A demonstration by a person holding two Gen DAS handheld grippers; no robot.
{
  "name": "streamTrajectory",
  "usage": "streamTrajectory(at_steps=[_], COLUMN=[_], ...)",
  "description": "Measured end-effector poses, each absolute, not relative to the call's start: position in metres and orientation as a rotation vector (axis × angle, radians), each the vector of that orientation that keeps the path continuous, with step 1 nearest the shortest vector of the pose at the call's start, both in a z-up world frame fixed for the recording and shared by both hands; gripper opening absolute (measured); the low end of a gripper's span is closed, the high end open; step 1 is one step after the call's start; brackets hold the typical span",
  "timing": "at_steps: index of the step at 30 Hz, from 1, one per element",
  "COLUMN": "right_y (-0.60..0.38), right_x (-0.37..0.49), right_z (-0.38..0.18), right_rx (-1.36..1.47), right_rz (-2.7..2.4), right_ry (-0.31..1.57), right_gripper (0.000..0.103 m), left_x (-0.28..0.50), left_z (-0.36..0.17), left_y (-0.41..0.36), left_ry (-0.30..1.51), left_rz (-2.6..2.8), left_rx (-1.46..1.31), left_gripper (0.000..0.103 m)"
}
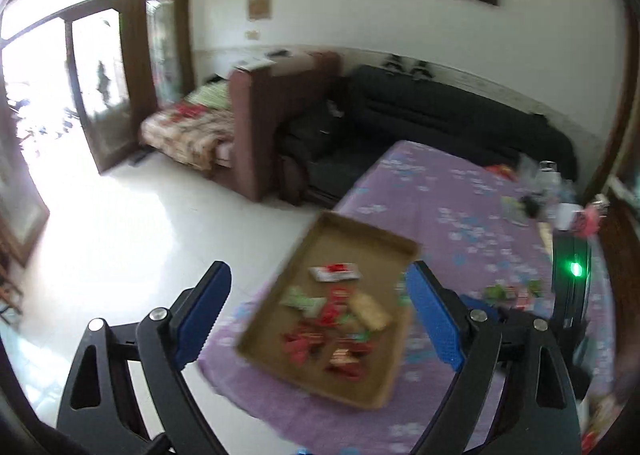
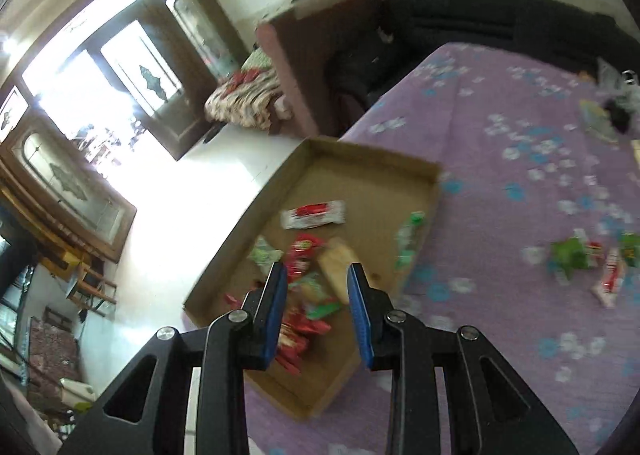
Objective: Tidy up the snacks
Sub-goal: 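Raise both open tools from the box back toward the remaining snacks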
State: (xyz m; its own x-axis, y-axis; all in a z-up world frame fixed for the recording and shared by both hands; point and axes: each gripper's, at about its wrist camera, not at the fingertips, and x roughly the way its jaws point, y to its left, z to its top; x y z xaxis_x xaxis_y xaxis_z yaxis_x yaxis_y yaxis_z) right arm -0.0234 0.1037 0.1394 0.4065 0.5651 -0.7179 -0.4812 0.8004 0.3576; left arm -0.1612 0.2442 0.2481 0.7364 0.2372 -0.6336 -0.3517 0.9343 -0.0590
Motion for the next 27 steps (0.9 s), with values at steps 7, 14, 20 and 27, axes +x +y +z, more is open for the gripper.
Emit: streamTrajectory(at_steps=[7,14,20,27], right_y=[0.035,0.010,0.013,0.017], right_x=[-0.036,-0.035,-0.019,-0.005], right_z=[0.145,0.144,0.139,0.120], right_rx=[0.106,0.096,0.086,0.129], right_rz=[0.545,0.427,0.333,0.228], right_ry=[0.856,0.854,0.903,0.970], right_gripper=[0.035,0.035,0.035,0.035], left_x=[-0.156,-0.119,-0.086,-0.075], left_z=[0.305,0.285,0.256,0.246], left_y=[0.203,0.223,0.243,0.237], left_ry=[0.483,0.547,0.578,0.588], left_rz=[0.350,0.098,0.086,0.057], left_rx=[0.010,-0.164,-0.147,-0.001], left_gripper=[0.095,0.097,0.096,0.095])
